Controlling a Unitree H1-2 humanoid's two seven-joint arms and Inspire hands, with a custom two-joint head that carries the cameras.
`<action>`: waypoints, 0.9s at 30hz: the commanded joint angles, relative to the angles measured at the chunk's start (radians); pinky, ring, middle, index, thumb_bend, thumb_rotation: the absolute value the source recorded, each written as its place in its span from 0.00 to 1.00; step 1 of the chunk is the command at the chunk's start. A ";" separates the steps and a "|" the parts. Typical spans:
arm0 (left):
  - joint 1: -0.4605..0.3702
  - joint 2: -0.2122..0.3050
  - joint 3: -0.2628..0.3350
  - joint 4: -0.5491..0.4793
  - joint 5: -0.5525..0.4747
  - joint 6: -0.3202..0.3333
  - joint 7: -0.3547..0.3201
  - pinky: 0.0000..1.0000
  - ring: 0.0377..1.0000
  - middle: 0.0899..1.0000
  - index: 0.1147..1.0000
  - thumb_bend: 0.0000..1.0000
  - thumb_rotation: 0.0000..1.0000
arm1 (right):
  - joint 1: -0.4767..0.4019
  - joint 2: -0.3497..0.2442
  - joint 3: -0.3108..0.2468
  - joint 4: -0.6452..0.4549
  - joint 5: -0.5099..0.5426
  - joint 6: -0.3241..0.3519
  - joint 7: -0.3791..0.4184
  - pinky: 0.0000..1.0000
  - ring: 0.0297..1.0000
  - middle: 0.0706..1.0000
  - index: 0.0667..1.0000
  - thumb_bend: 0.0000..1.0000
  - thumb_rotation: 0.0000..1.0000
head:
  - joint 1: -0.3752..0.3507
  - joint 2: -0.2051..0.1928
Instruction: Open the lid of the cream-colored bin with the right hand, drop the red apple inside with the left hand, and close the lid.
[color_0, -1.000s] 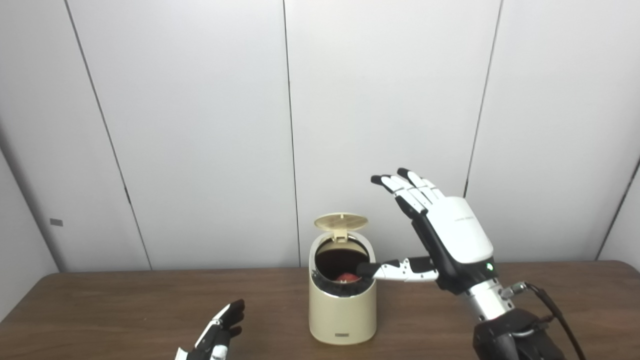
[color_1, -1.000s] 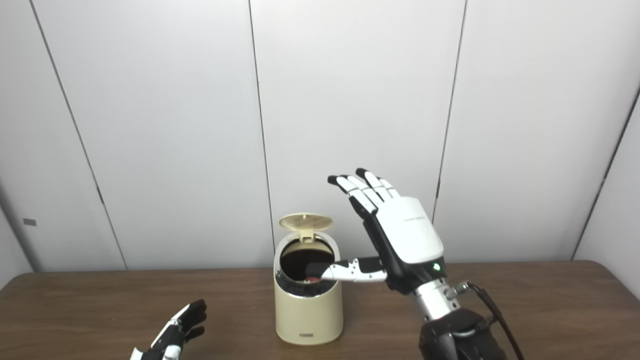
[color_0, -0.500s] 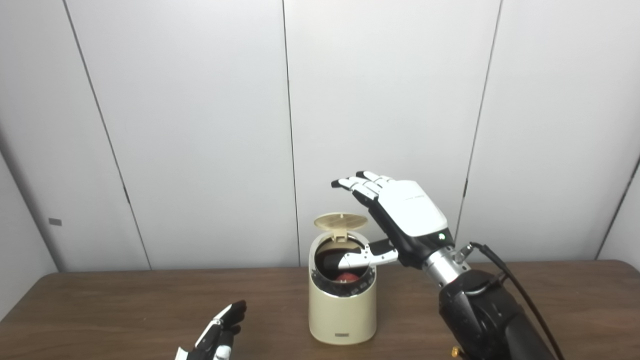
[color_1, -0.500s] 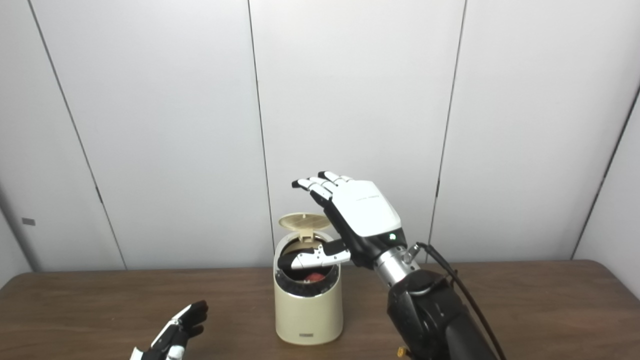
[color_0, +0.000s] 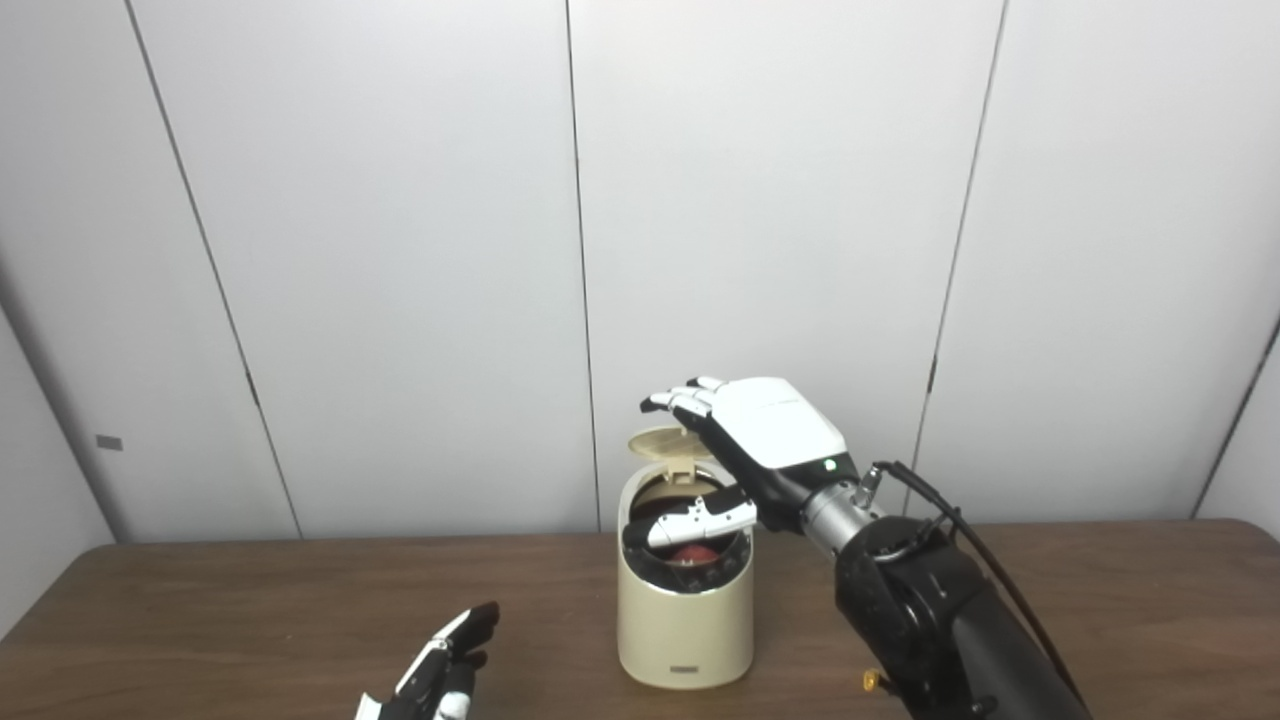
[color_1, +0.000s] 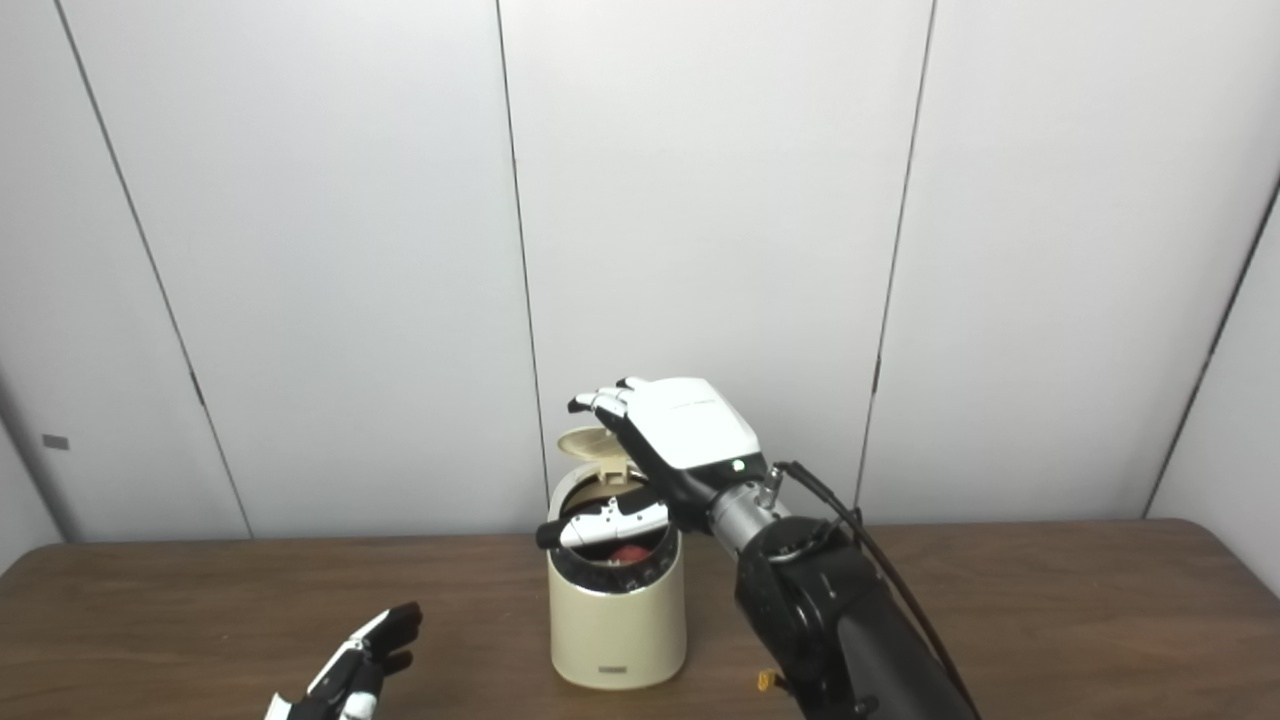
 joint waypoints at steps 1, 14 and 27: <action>0.015 -0.016 -0.012 0.008 0.006 -0.005 0.006 0.84 0.87 0.86 0.84 0.33 0.88 | -0.062 -0.005 -0.006 -0.014 -0.010 0.011 -0.007 0.86 0.89 0.85 0.82 0.89 0.85 | -0.001 0.000; 0.012 -0.008 -0.006 0.012 -0.001 -0.008 0.004 0.83 0.86 0.85 0.83 0.32 0.86 | -0.029 0.002 -0.017 -0.053 -0.002 -0.018 -0.105 0.80 0.71 0.62 0.61 0.90 0.86 | -0.009 0.008; 0.015 -0.005 -0.005 -0.008 -0.004 0.015 0.000 0.83 0.86 0.85 0.84 0.33 0.86 | -0.007 0.008 -0.013 -0.066 -0.015 -0.011 -0.145 0.75 0.58 0.54 0.51 0.90 0.90 | -0.016 0.014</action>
